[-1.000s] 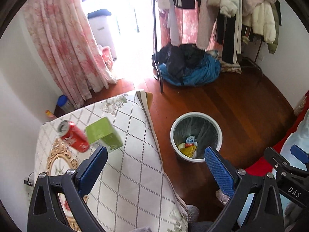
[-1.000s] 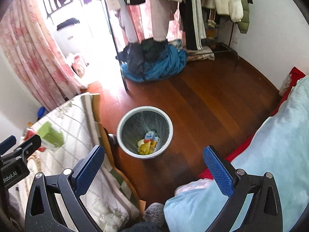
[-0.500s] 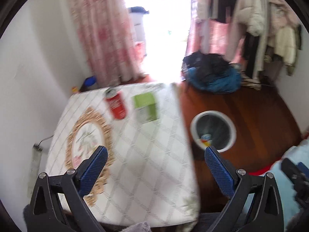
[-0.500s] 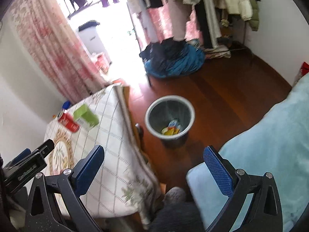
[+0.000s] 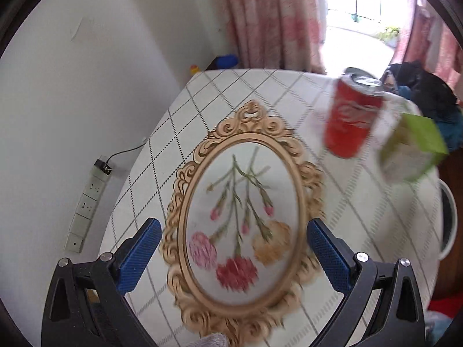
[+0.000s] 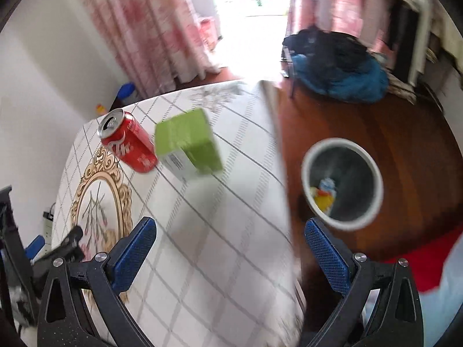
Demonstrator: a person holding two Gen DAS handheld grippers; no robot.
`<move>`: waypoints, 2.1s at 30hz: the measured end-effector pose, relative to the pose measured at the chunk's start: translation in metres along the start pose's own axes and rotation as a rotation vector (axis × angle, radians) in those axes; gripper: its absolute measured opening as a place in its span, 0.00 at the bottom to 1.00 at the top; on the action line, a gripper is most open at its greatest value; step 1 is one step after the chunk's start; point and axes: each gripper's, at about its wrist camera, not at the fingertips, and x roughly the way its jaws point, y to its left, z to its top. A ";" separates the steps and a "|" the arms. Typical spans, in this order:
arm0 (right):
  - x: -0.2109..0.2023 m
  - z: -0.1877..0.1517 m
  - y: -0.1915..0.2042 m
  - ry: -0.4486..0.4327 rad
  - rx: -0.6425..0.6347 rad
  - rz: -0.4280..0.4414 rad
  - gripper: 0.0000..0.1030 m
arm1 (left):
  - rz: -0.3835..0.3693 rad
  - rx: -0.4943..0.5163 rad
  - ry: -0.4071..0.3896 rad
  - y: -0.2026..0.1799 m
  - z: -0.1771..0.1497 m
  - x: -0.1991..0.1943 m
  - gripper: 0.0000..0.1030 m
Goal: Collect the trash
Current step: 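Grasp the green box with the right tool while the left tool grasps the red cola can, then carry the green box and cola can over the trash bin and open both tools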
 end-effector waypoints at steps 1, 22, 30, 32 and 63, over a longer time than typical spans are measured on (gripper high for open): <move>0.013 0.013 0.010 0.007 -0.021 -0.009 1.00 | 0.005 -0.004 0.013 0.003 0.006 0.011 1.00; 0.084 0.084 -0.032 0.076 0.073 -0.022 0.71 | -0.339 0.147 -0.056 -0.066 0.069 0.013 1.00; 0.079 0.081 -0.032 0.074 0.052 -0.026 0.71 | -0.308 0.228 -0.070 -0.105 0.102 0.028 0.84; 0.079 0.080 -0.027 0.078 0.042 -0.026 0.71 | -0.310 0.230 -0.064 -0.103 0.104 0.030 0.69; -0.112 0.052 -0.096 -0.184 0.089 0.053 0.71 | -0.465 0.279 -0.344 -0.087 0.075 -0.194 0.62</move>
